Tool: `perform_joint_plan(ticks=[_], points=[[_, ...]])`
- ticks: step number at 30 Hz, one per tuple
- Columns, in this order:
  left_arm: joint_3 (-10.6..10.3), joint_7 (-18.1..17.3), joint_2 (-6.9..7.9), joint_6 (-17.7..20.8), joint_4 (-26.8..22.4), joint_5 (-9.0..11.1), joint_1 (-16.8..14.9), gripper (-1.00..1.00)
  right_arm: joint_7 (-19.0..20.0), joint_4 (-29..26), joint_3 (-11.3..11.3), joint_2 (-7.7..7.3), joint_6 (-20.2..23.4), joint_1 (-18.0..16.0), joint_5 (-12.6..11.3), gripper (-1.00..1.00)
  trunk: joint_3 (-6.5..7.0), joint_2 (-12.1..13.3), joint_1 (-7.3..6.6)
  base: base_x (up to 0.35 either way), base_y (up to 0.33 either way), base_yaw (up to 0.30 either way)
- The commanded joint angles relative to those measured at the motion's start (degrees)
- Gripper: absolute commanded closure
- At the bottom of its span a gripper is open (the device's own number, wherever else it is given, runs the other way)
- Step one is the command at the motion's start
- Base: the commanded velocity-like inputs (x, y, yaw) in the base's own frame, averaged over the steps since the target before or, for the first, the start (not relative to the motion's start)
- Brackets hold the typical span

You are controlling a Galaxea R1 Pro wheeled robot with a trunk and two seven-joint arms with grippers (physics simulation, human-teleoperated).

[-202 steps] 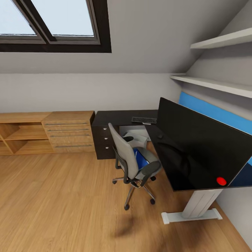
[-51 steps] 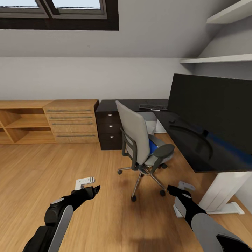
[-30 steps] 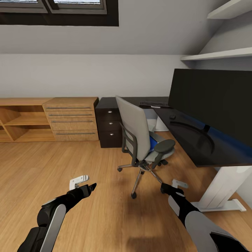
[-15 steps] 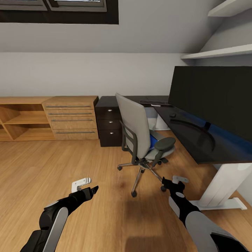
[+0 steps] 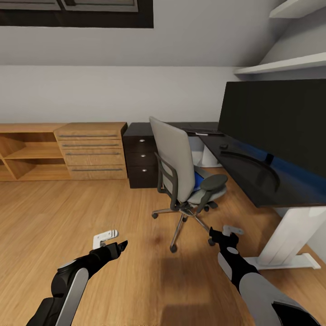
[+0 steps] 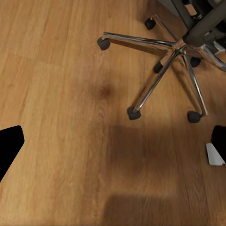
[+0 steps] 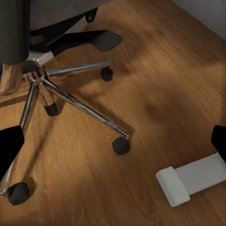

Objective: In the bedroom, organize the workspace by keeping the computer under the desk, ensuring the monitor is on the desk, placing the keyboard on the desk next to the monitor, placing the mouse on the desk next to the keyboard, moving the folder from the swivel chair onto the desk next to the mouse, stacking the notebook on top of the folder with the pen on top of the notebook, and positioning the swivel chair next to the desk.

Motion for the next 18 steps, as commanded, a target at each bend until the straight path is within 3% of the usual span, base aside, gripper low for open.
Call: perform_joint_plan(ticks=[1, 12, 16, 18], points=[[-0.02, 0.54, 0.00, 0.22, -0.06, 0.61, -0.03, -1.00, -0.08, -0.05, -0.25, 0.04, -0.13, -0.04, 0.29, -1.00, -0.24, -0.44, 0.22, 0.000, 0.000, 0.000], [-0.08, 0.55, 0.00, 0.29, -0.06, 0.65, 0.02, -1.00, 0.00, -2.32, -0.17, -0.09, -0.06, 0.02, 0.38, -1.00, -2.21, -4.85, 2.63, 0.000, 0.000, 0.000], [-0.38, 0.57, -0.08, 0.34, -0.03, 0.69, 0.05, -1.00, 0.06, -2.61, 0.15, -0.29, -0.58, -0.14, 1.30, -1.00, -2.93, -6.46, 3.51, 0.000, 0.000, 0.000], [-0.49, 0.56, -0.09, 0.39, -0.04, 0.72, 0.05, -1.00, 0.07, -2.56, 0.24, -0.45, -1.93, -0.30, 3.04, -1.00, -3.29, -7.26, 3.95, 0.000, 0.000, 0.000]])
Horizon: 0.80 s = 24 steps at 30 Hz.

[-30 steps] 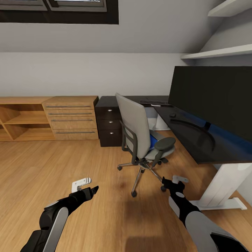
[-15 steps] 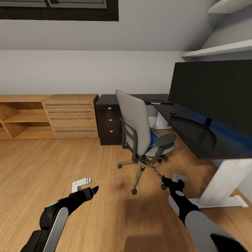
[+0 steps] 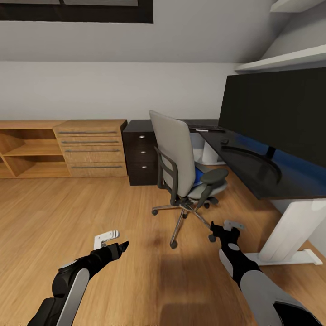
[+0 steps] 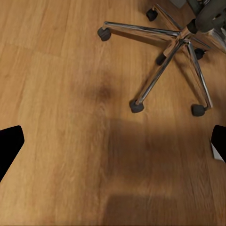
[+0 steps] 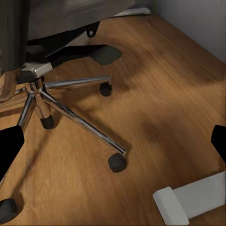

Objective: In the bedroom, organize the workspace by keeping the computer under the desk, ensuring the monitor is on the desk, placing the keyboard on the desk next to the monitor, placing the mouse on the desk next to the keyboard, moving the folder from the swivel chair onto the desk next to the mouse, stacking the notebook on top of the folder with the pen on top of the notebook, and positioning the swivel chair next to the desk.

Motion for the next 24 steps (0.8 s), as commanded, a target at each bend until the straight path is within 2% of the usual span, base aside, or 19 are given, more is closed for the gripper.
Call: perform_joint_plan(ticks=[1, 6, 13, 17, 24], points=[[-0.03, 0.52, 0.00, 0.22, -0.06, 0.63, -0.03, -1.00, -0.10, 0.11, -0.35, 0.03, -0.53, -0.08, 0.96, -1.00, -0.24, -0.44, 0.21, 0.000, 0.000, 0.000], [-0.49, 0.46, -0.03, 0.34, -0.07, 0.74, -0.03, -1.00, -0.10, 0.33, -0.31, -0.14, -3.39, -0.17, 3.36, -1.00, -1.13, -2.44, 1.31, 0.000, 0.000, 0.000], [-2.04, 0.44, -0.01, 0.43, -0.06, 0.77, -0.03, -1.00, -0.07, 3.11, -0.41, -0.48, -13.29, -0.12, 4.38, -1.00, -2.39, -5.25, 2.85, 0.000, 0.000, 0.000], [-2.17, 0.44, 0.06, 0.43, 0.00, 0.77, -0.03, -1.00, -0.09, 5.20, -0.30, -0.52, -15.60, -0.11, 4.56, -1.00, -3.11, -6.86, 3.73, 0.000, 0.000, 0.000], [-2.19, 0.46, 0.08, 0.43, 0.05, 0.77, -0.03, -1.00, -0.10, 5.31, -0.16, -0.50, -16.06, -0.11, 4.59, -1.00, -4.37, -9.66, 5.27, 0.000, 0.000, 0.000]])
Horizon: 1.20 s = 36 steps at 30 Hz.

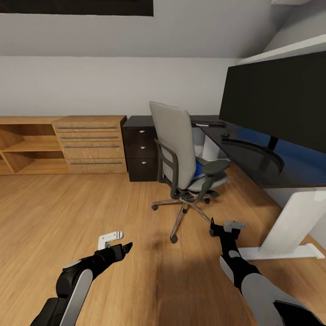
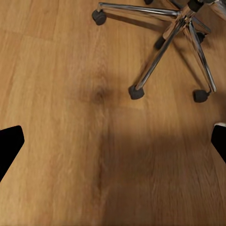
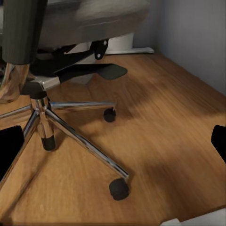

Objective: In the bedroom, organize the workspace by keeping the computer under the desk, ensuring the monitor is on the desk, placing the keyboard on the desk next to the monitor, placing the mouse on the desk next to the keyboard, moving the folder from the swivel chair onto the desk next to the mouse, stacking the notebook on top of the folder with the pen on top of the notebook, and positioning the swivel chair next to the desk.

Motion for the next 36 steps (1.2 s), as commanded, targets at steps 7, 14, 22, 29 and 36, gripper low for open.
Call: perform_joint_plan(ticks=[7, 14, 22, 29, 36], points=[[-0.27, 0.57, -0.08, 0.13, 0.72, 0.57, -0.03, -1.00, -0.26, -0.23, -0.36, 0.08, -0.04, -0.04, 0.53, -1.00, -1.44, -1.68, 0.95, 0.000, 0.000, 0.000], [-0.51, 0.61, -0.09, 0.06, 1.01, 0.55, -0.03, -1.00, -0.40, -0.39, -0.37, 0.26, -0.10, -0.04, 0.56, -1.00, -2.99, -1.78, 1.13, 0.000, 0.000, 0.000], [-1.24, 0.61, -0.09, 0.07, 1.04, 0.59, -0.03, -1.00, -0.43, -0.49, -0.38, 0.15, -0.09, -0.04, 0.53, -1.00, -4.76, -1.88, 1.34, 0.000, 0.000, 0.000], [-1.42, 0.61, -0.09, 0.13, 1.04, 0.60, -0.03, -1.00, -0.43, -0.52, -0.38, 0.24, -0.09, -0.04, 0.53, -1.00, -5.21, -1.91, 1.39, 0.000, 0.000, 0.000], [-1.43, 0.61, -0.09, 0.20, 1.04, 0.61, -0.03, -1.00, -0.64, -0.66, -0.38, 0.22, -0.70, -0.04, 0.60, -1.00, -5.21, -1.91, 1.39, 0.000, 0.000, 0.000]])
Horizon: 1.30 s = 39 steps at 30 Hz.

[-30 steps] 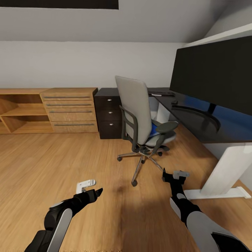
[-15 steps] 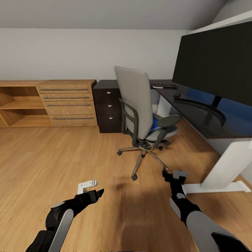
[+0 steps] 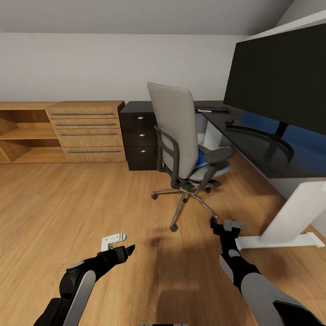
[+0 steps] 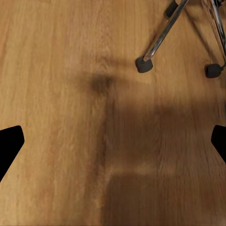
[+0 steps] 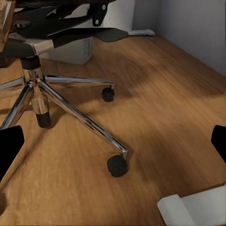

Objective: In the bedroom, organize the workspace by keeping the computer under the desk, ensuring the monitor is on the desk, placing the keyboard on the desk next to the monitor, placing the mouse on the desk next to the keyboard, moving the folder from the swivel chair onto the desk next to the mouse, stacking the notebook on top of the folder with the pen on top of the notebook, and positioning the swivel chair next to the desk.

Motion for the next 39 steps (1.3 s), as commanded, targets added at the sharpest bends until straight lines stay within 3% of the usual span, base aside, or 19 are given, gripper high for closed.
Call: perform_joint_plan(ticks=[1, 14, 39], points=[[-0.02, 0.55, 0.00, 0.21, -0.06, 0.61, -0.03, -1.00, -0.48, -0.03, -0.28, 0.07, -1.28, -0.01, 0.62, -1.00, -0.05, -0.02, -0.01, 0.000, 0.000, 0.000], [-0.03, 0.54, 0.00, 0.30, -0.06, 0.61, -0.03, -1.00, -1.43, 0.15, -0.28, 0.47, -2.30, 0.05, 0.59, -1.00, 0.06, -0.02, -0.01, 0.000, 0.000, 0.000], [-0.03, 0.55, 0.00, 0.30, -0.06, 0.62, -0.03, -1.00, -3.42, 0.41, -0.28, 0.80, -2.40, 0.05, 0.62, -1.00, 2.24, -0.02, -0.01, 0.000, 0.000, 0.000]])
